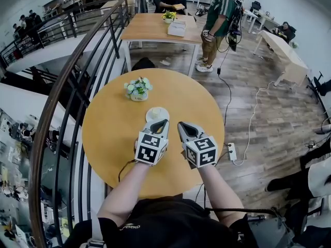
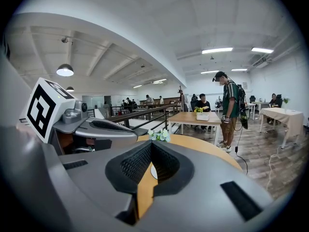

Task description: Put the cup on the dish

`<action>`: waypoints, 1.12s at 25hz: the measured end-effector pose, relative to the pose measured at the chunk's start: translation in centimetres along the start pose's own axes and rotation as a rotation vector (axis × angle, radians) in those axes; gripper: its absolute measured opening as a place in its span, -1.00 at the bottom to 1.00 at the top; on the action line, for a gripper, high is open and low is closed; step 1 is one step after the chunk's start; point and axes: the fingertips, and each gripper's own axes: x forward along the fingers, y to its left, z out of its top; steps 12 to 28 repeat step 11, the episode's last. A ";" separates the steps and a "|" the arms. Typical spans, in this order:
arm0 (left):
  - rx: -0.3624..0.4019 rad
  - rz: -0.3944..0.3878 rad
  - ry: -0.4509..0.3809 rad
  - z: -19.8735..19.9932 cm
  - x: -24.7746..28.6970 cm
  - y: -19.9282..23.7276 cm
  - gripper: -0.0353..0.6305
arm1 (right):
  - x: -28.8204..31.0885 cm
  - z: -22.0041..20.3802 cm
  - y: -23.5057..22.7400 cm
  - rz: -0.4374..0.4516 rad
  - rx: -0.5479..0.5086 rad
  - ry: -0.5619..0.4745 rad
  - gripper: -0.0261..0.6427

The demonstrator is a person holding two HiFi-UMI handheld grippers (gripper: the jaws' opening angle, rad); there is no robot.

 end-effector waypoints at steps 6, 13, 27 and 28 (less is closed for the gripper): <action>0.004 -0.003 0.004 -0.5 0.2 -0.2 -0.88 | 0.2 -0.6 0.0 0.005 0.001 0.006 -0.91; 0.003 -0.007 0.009 -0.7 0.2 -0.6 -0.88 | 0.0 -0.7 0.1 0.009 0.000 0.009 -0.91; 0.003 -0.007 0.009 -0.7 0.2 -0.6 -0.88 | 0.0 -0.7 0.1 0.009 0.000 0.009 -0.91; 0.003 -0.007 0.009 -0.7 0.2 -0.6 -0.88 | 0.0 -0.7 0.1 0.009 0.000 0.009 -0.91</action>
